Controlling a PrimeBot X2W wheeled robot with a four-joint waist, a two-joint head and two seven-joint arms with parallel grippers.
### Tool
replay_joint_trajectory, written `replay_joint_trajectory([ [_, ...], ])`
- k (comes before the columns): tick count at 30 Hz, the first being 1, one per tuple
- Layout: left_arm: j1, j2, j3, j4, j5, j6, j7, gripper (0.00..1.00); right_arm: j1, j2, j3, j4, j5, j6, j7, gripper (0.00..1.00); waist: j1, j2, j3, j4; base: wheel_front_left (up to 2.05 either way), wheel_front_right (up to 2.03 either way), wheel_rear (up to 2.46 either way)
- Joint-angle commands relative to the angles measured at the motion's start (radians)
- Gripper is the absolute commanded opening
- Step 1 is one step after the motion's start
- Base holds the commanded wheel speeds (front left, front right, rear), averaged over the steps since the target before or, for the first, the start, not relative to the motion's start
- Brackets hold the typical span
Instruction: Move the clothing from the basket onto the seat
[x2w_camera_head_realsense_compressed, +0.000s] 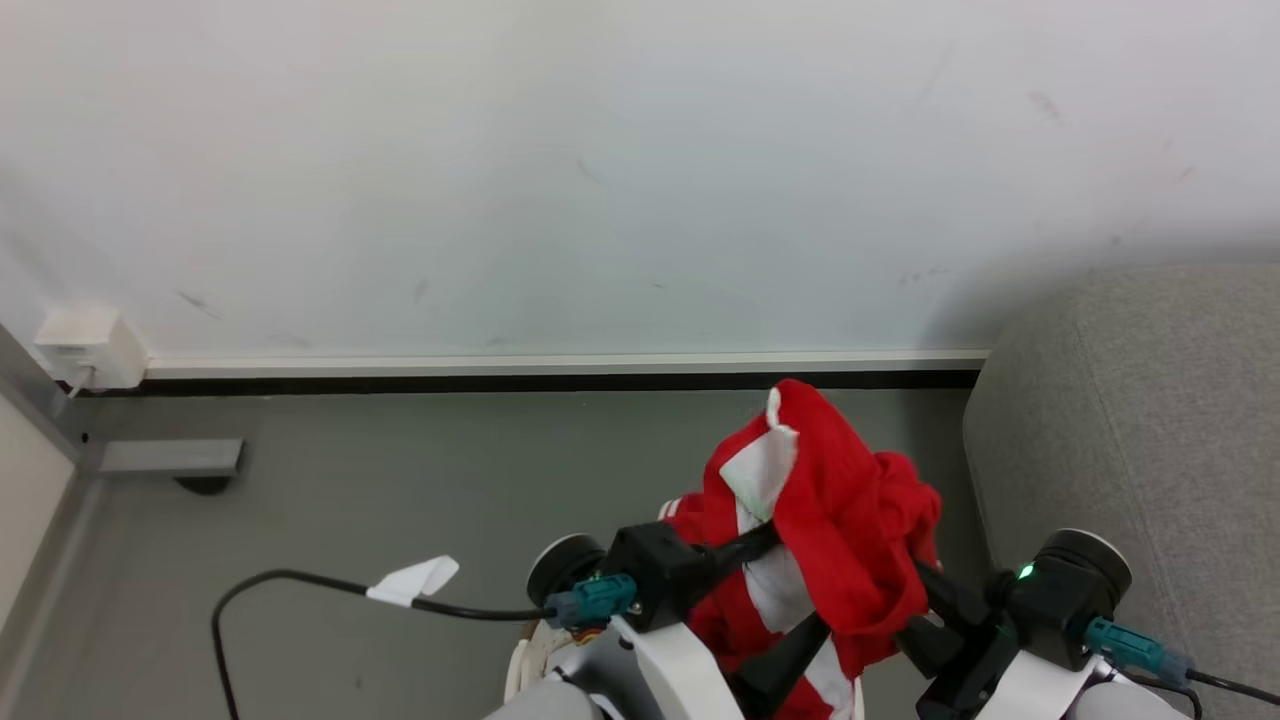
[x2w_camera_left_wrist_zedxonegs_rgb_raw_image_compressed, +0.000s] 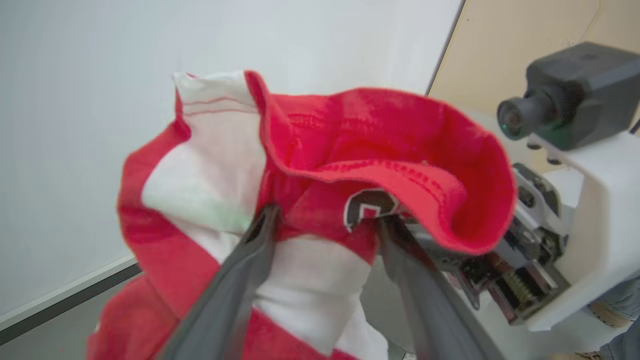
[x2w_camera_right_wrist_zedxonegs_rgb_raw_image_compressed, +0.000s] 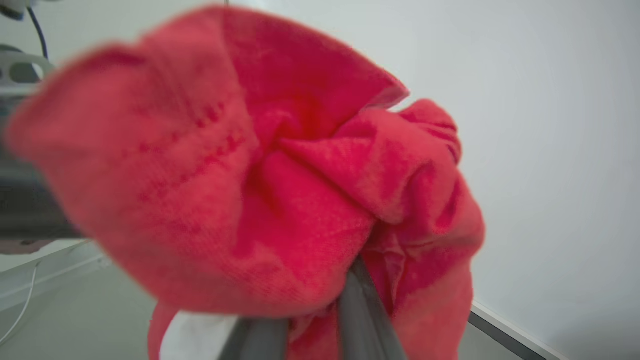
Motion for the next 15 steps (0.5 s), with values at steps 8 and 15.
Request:
replay_joint_trajectory([
  [8, 0.002, 0.012, -0.002, 0.019, 0.009, 0.011, -0.010, 1.00, 0.052, -0.003, -0.071, -0.012, -0.021, -0.002, -0.011, 0.00, 0.0000, 0.0000, 0.000, -0.022, 0.00, 0.00, 0.00],
  [15, -0.001, 0.026, 0.002, 0.018, 0.018, 0.025, -0.015, 1.00, 0.089, -0.014, -0.137, -0.019, -0.039, -0.002, -0.010, 0.00, 0.0000, 0.0000, 0.002, -0.062, 0.00, 0.00, 0.00],
])
